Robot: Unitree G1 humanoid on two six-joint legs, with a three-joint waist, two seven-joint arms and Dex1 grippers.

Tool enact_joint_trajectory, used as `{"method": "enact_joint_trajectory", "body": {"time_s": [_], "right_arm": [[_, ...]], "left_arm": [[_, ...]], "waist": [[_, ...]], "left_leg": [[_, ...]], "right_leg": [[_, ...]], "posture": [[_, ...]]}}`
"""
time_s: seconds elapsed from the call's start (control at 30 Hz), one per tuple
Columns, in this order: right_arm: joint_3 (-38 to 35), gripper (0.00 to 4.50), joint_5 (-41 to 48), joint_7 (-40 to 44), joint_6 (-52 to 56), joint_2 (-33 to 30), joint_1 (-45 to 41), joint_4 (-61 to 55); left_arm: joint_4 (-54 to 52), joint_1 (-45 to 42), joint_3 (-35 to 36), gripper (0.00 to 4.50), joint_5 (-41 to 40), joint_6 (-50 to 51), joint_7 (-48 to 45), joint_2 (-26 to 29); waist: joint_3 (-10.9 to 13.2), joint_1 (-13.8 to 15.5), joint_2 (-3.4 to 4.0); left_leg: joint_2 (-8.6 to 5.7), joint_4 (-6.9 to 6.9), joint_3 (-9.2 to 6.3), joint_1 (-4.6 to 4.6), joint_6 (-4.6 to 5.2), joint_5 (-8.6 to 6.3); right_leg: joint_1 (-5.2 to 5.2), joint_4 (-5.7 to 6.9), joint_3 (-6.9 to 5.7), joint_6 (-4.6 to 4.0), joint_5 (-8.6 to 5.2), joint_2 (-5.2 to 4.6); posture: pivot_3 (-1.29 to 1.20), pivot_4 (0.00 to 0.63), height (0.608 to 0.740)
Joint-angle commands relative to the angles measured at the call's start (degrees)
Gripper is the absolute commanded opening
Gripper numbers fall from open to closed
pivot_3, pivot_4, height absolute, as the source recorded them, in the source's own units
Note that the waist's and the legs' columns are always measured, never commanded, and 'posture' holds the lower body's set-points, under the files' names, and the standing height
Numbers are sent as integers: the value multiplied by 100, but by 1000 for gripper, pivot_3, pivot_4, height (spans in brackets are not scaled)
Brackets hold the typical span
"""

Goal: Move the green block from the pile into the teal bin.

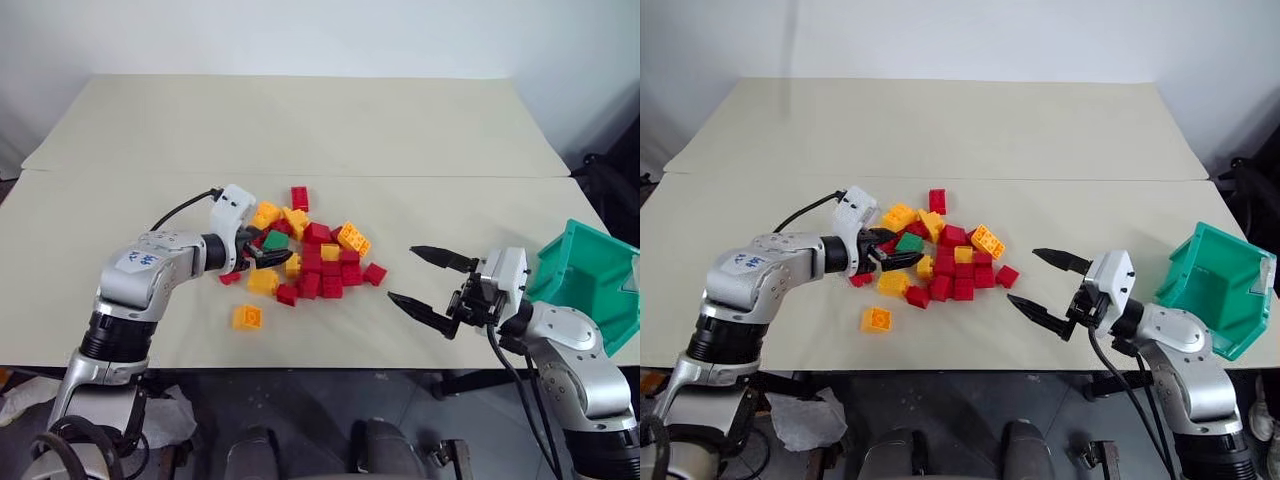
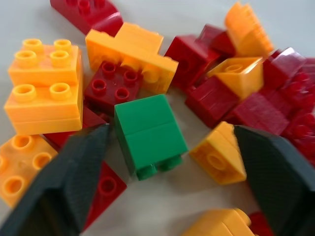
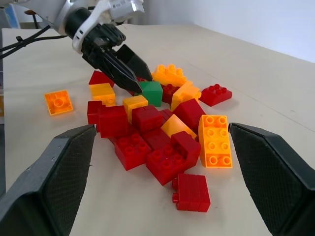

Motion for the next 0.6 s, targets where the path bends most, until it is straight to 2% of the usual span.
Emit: {"method": "enact_joint_trajectory", "body": {"time_s": [0.03, 0.07, 0.3, 0.4, 0.47, 0.6], "right_arm": [[-121, 4500, 40, -137, -71, 35, 166, -385], [-142, 4500, 46, -186, -72, 46, 231, -442], [-110, 4500, 40, -347, -76, 76, 346, -569], [-109, 4500, 45, -364, -81, 74, 322, -562], [-121, 4500, 54, -365, -85, 62, 296, -550], [-113, 4500, 38, -366, -106, 61, 262, -515]], "left_arm": [[212, -194, -327, 2929, 438, 43, 108, 68], [273, -221, -354, 2634, 471, 37, 97, 37], [498, -409, -540, 2634, 539, 93, -203, -85], [494, -454, -726, 2096, 580, 128, -474, 25], [504, -462, -747, 1515, 627, 115, -546, 59], [683, -573, -545, 1508, 661, -306, -693, 9]], "waist": [[0, 16, 0], [0, 26, 0], [0, 21, 0], [0, 20, 0], [0, 19, 0], [0, 26, 0]], "left_leg": [[0, 1, 0, 1, 0, 0], [0, 2, -3, 1, 0, 0], [0, 10, -2, 1, 0, 0], [0, 9, -3, 0, 0, 0], [0, 9, -3, 0, 0, 0], [0, 9, -2, 1, 0, -1]], "right_leg": [[1, 0, 0, 0, 0, 0], [3, 0, 0, 0, 0, 0], [5, 1, 1, 0, 0, 0], [4, 2, 1, 0, 0, 0], [4, 2, 1, 0, 0, 0], [5, 2, 2, 0, 0, 0]], "posture": [[0, 150, 740], [0, 150, 740], [0, 150, 740], [0, 150, 740], [0, 150, 740], [0, 150, 740]]}}
